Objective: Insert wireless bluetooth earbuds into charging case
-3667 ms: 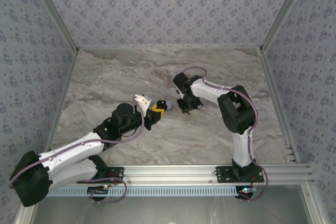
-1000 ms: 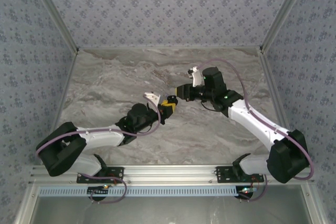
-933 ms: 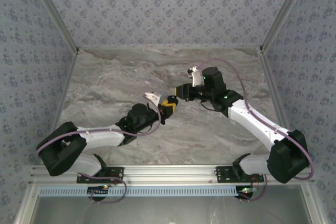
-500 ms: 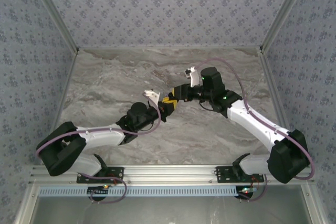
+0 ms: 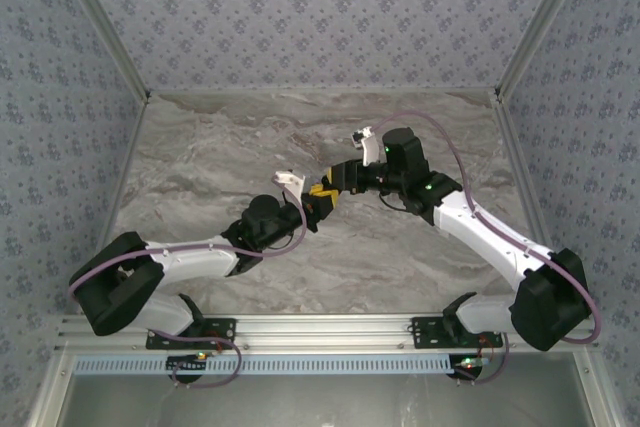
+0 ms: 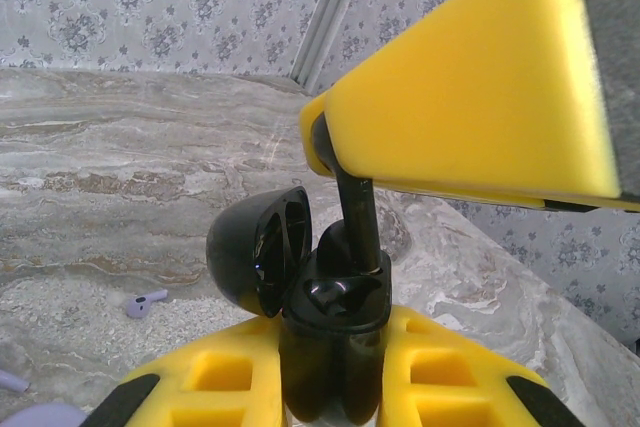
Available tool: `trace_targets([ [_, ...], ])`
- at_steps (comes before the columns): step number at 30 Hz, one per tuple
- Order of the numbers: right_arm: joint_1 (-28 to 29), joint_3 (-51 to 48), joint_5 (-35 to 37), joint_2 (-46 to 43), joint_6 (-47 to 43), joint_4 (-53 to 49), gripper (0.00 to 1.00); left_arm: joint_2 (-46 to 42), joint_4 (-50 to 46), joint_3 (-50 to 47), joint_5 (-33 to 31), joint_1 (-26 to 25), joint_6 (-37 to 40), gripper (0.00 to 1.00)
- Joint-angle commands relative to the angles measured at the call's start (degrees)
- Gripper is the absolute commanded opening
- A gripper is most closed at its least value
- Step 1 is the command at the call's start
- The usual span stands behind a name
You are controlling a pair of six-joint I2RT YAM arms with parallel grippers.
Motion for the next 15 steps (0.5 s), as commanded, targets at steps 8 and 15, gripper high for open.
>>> trace_targets([
  [8, 0.5, 1.5, -0.2, -1.4, -0.6, 0.1, 0.24, -2.3, 2.8, 1.7, 0.0, -0.3, -0.8, 0.17],
  [15, 0.6, 1.5, -0.4, -1.4, -0.9, -0.3, 0.24, -2.8, 3.2, 1.5, 0.2, -0.3, -0.8, 0.17],
])
